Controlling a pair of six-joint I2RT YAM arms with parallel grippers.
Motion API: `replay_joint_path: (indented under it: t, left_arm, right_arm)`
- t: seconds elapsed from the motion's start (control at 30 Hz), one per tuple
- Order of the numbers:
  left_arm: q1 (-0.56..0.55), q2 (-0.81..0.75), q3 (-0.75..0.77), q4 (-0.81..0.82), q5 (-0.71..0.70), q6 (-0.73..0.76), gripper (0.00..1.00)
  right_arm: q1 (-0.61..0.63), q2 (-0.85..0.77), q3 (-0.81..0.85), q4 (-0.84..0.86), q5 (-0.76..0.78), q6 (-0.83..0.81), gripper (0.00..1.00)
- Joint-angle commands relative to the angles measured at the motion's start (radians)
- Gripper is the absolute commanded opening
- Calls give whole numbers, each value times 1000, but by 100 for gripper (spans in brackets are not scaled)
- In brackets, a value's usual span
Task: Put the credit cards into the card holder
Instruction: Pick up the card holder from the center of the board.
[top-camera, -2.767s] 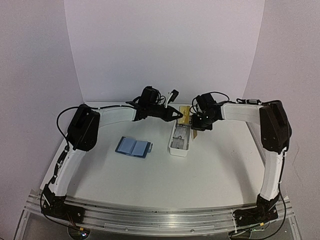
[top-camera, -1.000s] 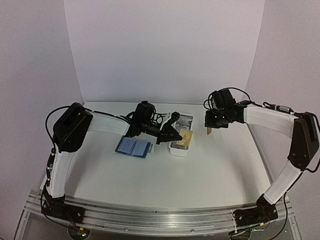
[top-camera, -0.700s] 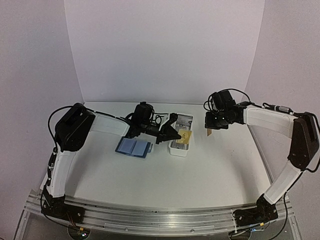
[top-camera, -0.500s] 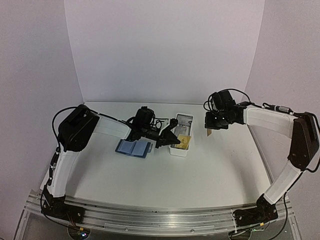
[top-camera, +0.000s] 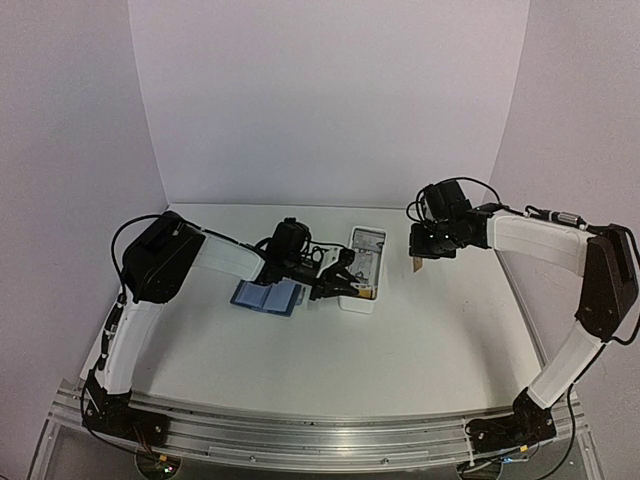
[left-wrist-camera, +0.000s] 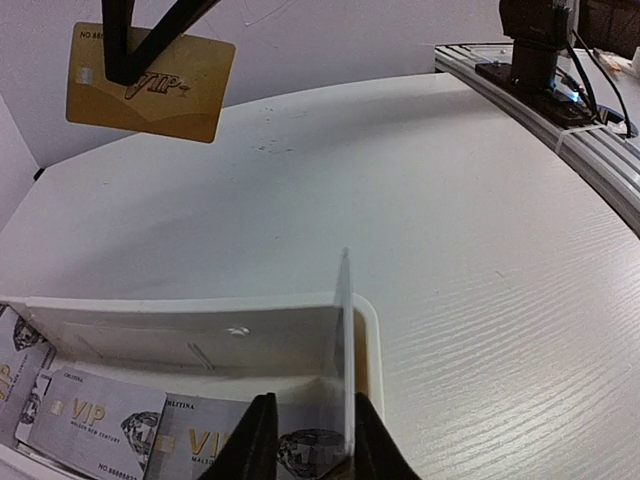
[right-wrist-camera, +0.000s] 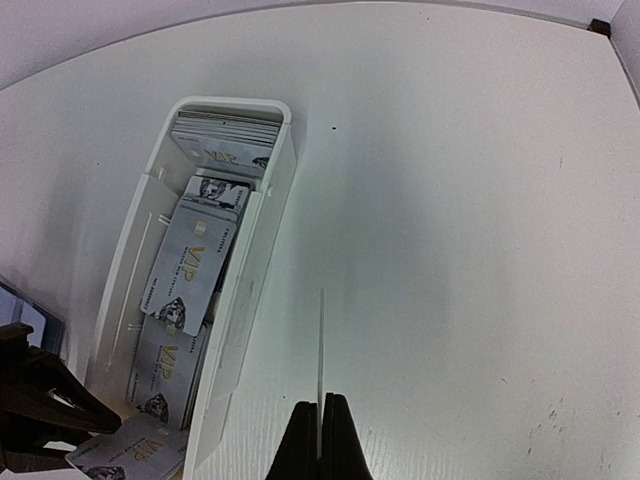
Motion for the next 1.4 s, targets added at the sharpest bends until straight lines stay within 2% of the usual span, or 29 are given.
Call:
replay_joint_path:
  t: [0.0,0.23,0.3,0.4,0.47,0.6,0.7,0.87,0.93,1.03,1.07,1.13,1.2,1.23,1.3,1.37]
  left_arm:
    - [8,32,54,-95,4,134,29]
    - [9,12,72,-194,55,202,31]
    - [9,-8,58,-229,67,254,35]
    - [9,-47,41,-257,78,277,47]
    - [11,-69,39,-262,86,272,52]
    - [14,-110,62,-271,94,224,56]
    - [16,-176,55,-279,101,211,58]
    - [53,-316,21,-303,89,146,70]
    - [106,-367,31,-386,84,93,74]
    - [174,-397,41,-527,66,110,77]
    - [228,-414,35,-614,38,165,84]
    - [284,-410,48,-757,-42,179,89]
    - [331,-378,92,-820,-196,5,90]
    - [363,-358,116,-854,-328,-196,91]
    - [377,-337,135,-918,-556,-364,91]
    - [394,-312,145,-1051,-635,-569,91]
  right_arm:
    - [5,2,47,19,-9,-17,0]
    - [5,13,58,19,-11,-21,0]
    - [6,17,60,19,-12,-23,0]
    - [6,21,64,19,-17,-24,0]
    - [5,25,69,19,-21,-24,0]
    - [6,25,86,19,-24,-29,0]
    - [6,17,104,20,-17,-35,0]
    - [5,12,151,20,-20,-31,0]
    - [7,13,181,19,-36,-15,0]
    - [20,11,215,19,-39,-11,0]
    - [33,9,230,19,-36,-11,0]
    - [53,11,250,19,-31,-7,0]
    - [77,16,270,19,-25,-3,0]
    - [97,20,283,20,-21,-1,0]
    - [119,26,293,20,-16,4,0]
    - [141,33,304,20,-13,13,0]
